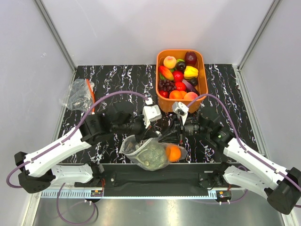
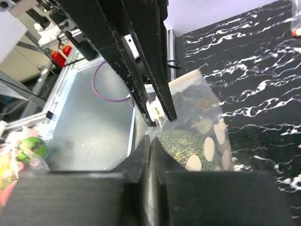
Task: Place the food in the zip-top bag and seal the zipper
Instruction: Zip the zipper food storage bag at the center of the board.
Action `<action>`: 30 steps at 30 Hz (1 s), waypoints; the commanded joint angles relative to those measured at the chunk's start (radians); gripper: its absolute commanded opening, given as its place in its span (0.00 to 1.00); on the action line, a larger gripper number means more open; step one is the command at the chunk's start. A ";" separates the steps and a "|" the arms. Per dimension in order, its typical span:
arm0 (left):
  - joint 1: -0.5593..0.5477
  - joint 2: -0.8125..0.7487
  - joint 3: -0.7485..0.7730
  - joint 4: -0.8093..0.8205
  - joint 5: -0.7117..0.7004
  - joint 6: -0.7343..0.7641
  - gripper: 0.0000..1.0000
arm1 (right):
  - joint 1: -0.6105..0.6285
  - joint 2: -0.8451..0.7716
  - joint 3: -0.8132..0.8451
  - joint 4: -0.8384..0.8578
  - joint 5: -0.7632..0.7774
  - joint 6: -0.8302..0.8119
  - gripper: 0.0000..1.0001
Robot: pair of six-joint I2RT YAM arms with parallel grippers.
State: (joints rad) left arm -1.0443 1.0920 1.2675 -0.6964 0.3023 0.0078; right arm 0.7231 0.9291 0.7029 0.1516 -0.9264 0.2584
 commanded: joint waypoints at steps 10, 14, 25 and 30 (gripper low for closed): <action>0.003 -0.027 0.016 0.058 0.046 0.001 0.00 | 0.007 -0.033 0.075 -0.015 0.017 -0.033 0.43; 0.003 -0.026 0.016 0.063 0.054 -0.002 0.00 | 0.010 -0.016 0.083 -0.009 0.011 -0.027 0.35; 0.003 -0.050 -0.043 0.051 0.043 0.018 0.00 | 0.010 -0.062 0.066 -0.041 0.154 -0.018 0.00; 0.004 -0.107 -0.131 0.048 0.014 0.024 0.00 | 0.007 -0.119 0.053 -0.082 0.279 -0.025 0.00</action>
State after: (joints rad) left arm -1.0439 1.0344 1.1805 -0.6281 0.3290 0.0158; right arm 0.7315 0.8616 0.7410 0.0544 -0.7715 0.2363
